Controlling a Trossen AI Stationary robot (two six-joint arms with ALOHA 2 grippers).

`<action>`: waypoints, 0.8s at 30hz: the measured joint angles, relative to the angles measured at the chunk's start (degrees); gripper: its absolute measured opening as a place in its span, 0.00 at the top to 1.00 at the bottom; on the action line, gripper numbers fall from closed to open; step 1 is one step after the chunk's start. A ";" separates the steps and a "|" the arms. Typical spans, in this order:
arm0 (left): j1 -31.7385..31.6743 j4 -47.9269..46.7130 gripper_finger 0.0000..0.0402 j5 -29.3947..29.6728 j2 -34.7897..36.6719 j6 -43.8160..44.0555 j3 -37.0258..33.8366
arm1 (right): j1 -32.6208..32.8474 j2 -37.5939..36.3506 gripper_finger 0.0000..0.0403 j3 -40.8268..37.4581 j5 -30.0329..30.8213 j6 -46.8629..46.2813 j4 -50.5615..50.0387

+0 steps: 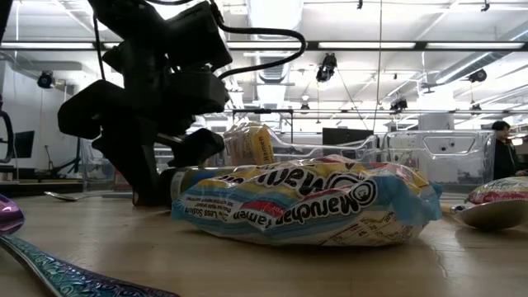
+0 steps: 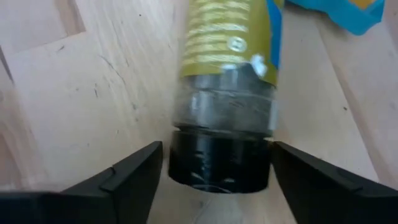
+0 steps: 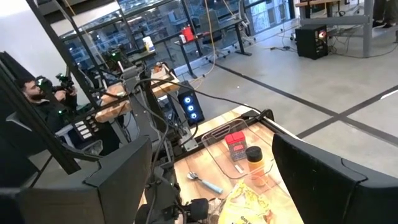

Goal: Pick & Place Food Item
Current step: Put the green seasoning bottle into the left transparent bin

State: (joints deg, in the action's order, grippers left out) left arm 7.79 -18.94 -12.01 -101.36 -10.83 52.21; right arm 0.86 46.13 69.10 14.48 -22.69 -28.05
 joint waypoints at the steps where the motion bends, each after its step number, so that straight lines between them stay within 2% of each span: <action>1: 0.02 -0.11 0.28 0.00 -0.08 -0.16 0.00 | -0.02 0.00 0.19 0.00 0.00 0.02 0.00; 6: 0.02 -0.16 0.48 0.22 -0.11 -0.31 0.00 | 0.00 0.01 0.19 0.00 0.00 0.08 0.01; 7: 0.02 -0.16 0.49 0.20 -0.11 -0.11 0.00 | -0.01 0.02 0.19 0.00 0.00 0.12 0.02; 16: 0.04 -1.49 0.49 -0.30 -0.11 1.24 0.71 | -0.02 0.02 0.19 0.00 0.00 0.15 0.00; 24: 0.04 -14.59 0.49 -1.29 2.38 2.01 7.45 | -0.02 0.02 0.19 0.00 0.00 0.17 -0.02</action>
State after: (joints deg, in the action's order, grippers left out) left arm 7.84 -33.52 -13.30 -98.98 -8.82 59.66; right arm 0.84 46.15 69.10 14.48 -22.52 -28.07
